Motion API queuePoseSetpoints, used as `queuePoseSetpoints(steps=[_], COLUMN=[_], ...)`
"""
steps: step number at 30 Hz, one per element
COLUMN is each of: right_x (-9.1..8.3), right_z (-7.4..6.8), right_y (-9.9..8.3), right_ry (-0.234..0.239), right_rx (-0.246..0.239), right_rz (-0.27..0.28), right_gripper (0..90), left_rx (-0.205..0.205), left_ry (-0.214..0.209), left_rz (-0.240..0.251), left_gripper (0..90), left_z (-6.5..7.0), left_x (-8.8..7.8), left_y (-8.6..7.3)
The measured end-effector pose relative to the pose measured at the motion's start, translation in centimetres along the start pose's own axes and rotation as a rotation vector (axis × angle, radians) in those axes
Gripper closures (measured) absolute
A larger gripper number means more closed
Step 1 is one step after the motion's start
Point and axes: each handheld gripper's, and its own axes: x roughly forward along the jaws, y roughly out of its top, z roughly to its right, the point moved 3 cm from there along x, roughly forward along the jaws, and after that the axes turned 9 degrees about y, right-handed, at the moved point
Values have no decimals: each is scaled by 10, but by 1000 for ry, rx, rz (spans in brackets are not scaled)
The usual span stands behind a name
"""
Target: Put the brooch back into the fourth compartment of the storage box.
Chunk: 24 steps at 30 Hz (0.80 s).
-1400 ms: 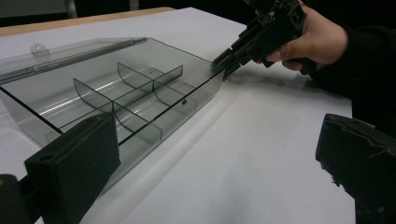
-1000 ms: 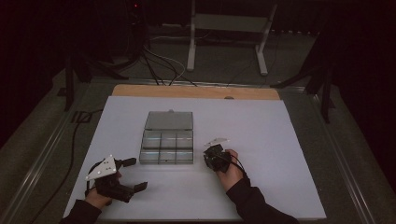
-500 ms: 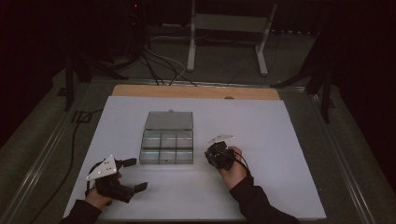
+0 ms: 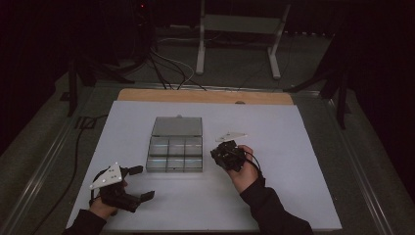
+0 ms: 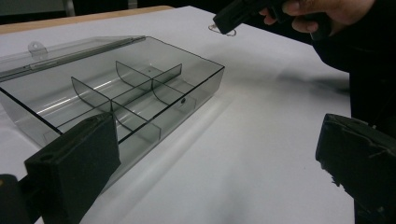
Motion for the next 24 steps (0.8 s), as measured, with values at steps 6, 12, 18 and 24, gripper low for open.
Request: queuePoseSetpoints(steps=[6,12,18,24], right_x=[1,4,9,16], right_z=[-6,-12,-20,-27], right_y=[10,19,26,33], right_ry=[17,39,61,87], right_rx=[-25,-38,-60,-71], right_rz=[8,14,12,5], right_gripper=[854,853,853,852], left_rx=[0,2,4,4], left_ry=[0,-2,-4,-3], left_rz=[0,0,0,0], left_gripper=[12,12,12,12], left_z=[0,0,1,1], left_x=[0,0,0,0], left_y=[0,0,0,0])
